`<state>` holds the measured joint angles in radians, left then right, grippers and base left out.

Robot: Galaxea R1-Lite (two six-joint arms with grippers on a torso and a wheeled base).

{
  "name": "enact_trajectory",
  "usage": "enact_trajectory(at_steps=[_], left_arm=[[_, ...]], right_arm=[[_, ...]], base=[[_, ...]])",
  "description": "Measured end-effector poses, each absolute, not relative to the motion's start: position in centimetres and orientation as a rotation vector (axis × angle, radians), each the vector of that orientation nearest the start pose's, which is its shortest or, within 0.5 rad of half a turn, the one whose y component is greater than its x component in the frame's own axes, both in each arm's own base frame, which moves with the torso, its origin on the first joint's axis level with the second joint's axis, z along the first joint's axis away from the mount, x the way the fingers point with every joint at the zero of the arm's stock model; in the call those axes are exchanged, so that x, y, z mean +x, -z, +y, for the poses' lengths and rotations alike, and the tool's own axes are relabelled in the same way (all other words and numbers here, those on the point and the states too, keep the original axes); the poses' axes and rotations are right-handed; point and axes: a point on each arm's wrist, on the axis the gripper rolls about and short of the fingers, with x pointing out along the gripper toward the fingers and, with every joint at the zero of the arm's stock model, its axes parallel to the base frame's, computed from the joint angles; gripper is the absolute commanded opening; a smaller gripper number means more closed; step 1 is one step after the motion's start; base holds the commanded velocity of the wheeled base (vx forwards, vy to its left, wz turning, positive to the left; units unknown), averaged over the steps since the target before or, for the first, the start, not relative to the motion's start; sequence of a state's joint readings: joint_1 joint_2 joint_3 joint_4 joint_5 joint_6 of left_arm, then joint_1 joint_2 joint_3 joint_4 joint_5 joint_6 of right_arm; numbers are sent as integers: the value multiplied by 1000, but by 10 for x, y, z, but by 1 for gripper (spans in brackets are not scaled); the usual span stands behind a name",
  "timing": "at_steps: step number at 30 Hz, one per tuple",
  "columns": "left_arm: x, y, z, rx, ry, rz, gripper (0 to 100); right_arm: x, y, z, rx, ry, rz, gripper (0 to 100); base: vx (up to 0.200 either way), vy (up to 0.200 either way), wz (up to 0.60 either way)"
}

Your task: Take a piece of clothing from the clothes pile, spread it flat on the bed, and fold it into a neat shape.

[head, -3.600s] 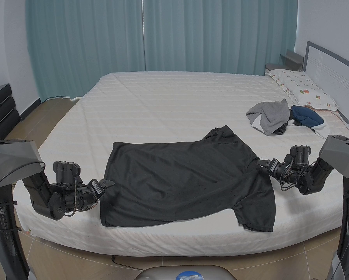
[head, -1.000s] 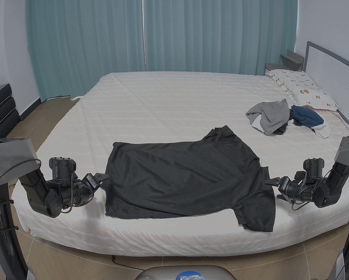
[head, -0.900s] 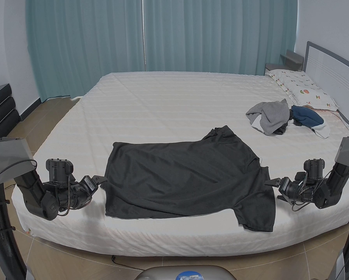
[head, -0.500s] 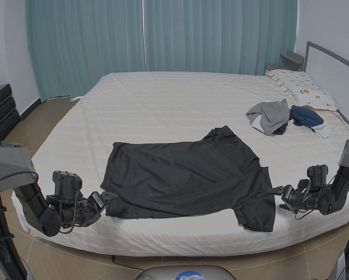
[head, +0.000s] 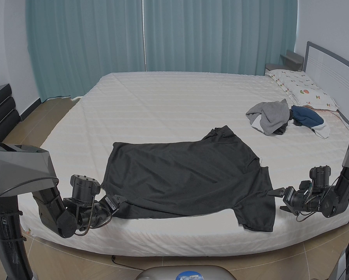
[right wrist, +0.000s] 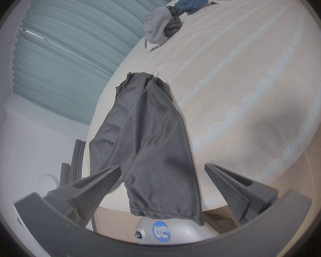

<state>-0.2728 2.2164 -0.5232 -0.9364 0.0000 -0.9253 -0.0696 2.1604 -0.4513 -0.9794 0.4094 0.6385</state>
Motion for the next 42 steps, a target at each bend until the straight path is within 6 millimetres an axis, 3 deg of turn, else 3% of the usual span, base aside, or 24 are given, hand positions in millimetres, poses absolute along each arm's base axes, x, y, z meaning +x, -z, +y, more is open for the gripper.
enact_trajectory(at_steps=[1,14,30,42], left_arm=[[298,14,-83,-771,-110,813,0],[300,17,-78,-751,-182,810,0],[279,-19,-57,-766,-196,752,0],[274,-31,-54,-773,-182,731,0]], right_arm=[[292,1,-11,778,-87,797,100],[287,-4,-2,760,-112,806,100],[266,9,12,725,-102,913,100],[270,20,15,713,-102,934,100]], base=[[0,0,0],[0,0,0],[0,0,0],[0,0,0]])
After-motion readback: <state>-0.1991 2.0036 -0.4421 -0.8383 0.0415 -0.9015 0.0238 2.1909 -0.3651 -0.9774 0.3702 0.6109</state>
